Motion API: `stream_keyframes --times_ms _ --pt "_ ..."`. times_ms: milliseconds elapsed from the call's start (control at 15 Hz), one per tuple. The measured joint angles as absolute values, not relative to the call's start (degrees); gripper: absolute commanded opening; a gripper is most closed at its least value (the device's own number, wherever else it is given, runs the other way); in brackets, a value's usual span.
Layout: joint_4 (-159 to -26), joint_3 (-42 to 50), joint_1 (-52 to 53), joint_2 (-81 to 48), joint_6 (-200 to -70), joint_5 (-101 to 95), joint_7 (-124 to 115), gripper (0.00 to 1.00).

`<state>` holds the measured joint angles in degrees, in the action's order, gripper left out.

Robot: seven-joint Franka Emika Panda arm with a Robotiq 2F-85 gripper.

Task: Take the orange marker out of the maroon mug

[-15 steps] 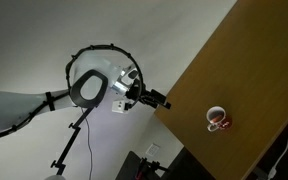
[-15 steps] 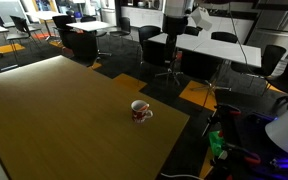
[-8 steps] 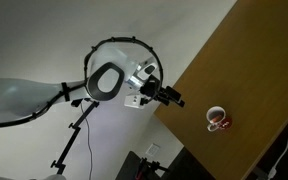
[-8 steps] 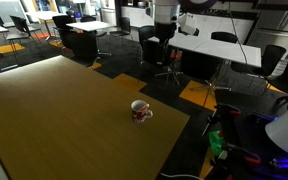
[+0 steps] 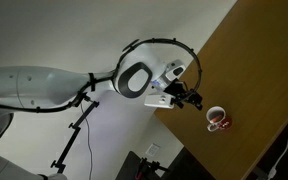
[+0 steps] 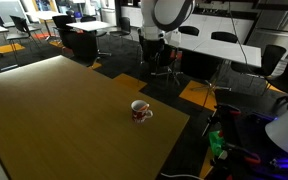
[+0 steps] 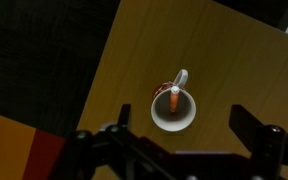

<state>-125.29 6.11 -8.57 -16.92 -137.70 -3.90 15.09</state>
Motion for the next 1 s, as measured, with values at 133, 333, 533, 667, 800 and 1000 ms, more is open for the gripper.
stream_keyframes --times_ms 133,333,533,667,800,1000 --pt "-123.07 6.09 -9.29 -20.56 -137.07 -3.66 15.92 1.0" --pt "-119.94 5.73 -10.2 -25.5 -135.89 -3.58 16.8 1.0" --pt "-117.3 4.65 -10.87 -29.14 -134.06 -2.85 16.83 1.0" --pt "-115.87 4.08 -10.97 -30.67 -131.59 -2.62 16.83 1.0" --pt "-115.08 3.89 -10.98 -31.46 -130.67 -2.61 16.83 1.0" --pt "-114.84 3.88 -11.03 -31.56 -130.45 -2.61 16.83 1.0"
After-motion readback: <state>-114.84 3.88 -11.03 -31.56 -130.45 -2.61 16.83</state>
